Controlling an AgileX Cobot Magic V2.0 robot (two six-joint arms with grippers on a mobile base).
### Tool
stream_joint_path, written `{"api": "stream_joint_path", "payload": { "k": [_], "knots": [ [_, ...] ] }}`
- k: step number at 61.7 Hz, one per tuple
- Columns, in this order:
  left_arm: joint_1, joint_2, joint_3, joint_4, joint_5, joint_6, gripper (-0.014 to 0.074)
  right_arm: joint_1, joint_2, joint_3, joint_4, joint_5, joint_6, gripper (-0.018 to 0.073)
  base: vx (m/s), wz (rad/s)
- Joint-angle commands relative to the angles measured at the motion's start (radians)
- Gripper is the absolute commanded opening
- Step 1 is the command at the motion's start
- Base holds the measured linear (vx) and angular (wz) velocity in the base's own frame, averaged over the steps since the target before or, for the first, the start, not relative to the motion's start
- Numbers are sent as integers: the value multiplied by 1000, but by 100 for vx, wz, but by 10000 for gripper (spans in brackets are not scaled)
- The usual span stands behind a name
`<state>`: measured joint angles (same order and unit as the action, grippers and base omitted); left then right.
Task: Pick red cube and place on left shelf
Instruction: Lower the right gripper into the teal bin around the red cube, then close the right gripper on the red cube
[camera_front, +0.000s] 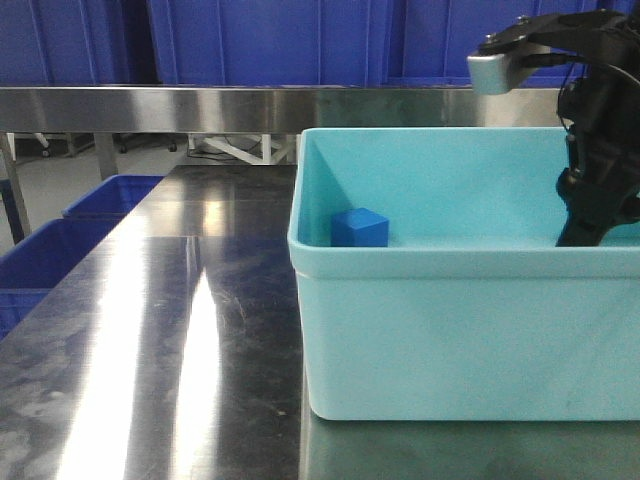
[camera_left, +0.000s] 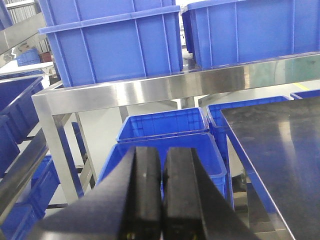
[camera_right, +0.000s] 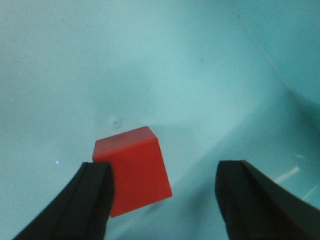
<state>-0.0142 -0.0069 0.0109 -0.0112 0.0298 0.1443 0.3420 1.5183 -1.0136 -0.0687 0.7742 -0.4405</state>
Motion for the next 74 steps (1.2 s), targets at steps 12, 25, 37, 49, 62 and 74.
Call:
{"api": "stream_joint_path", "payload": {
  "k": [12,25,37,49,62,74],
  "knots": [
    [-7,0,22,-5,-90,1,106,2,-3,-35,-20,-35,-12,545,0,0],
    [-7,0,22,-5,-90,1,106,7,35,-35,-20,-38,-12,545,0,0],
    [-7,0,22,-5,-90,1,106,31,48,-35,-20,-43,-12,545,0,0],
    [-7,0,22,-5,-90,1,106,30,48,-35,-25,-46,-12,545,0,0],
    [-7,0,22,-5,-90,1,106,30,48,-35,-32,-62,-12,540,0,0],
    [-7,0,22,-5,-90,1,106,30,48,-35,-33,-94,-11,366,0,0]
  ]
}}
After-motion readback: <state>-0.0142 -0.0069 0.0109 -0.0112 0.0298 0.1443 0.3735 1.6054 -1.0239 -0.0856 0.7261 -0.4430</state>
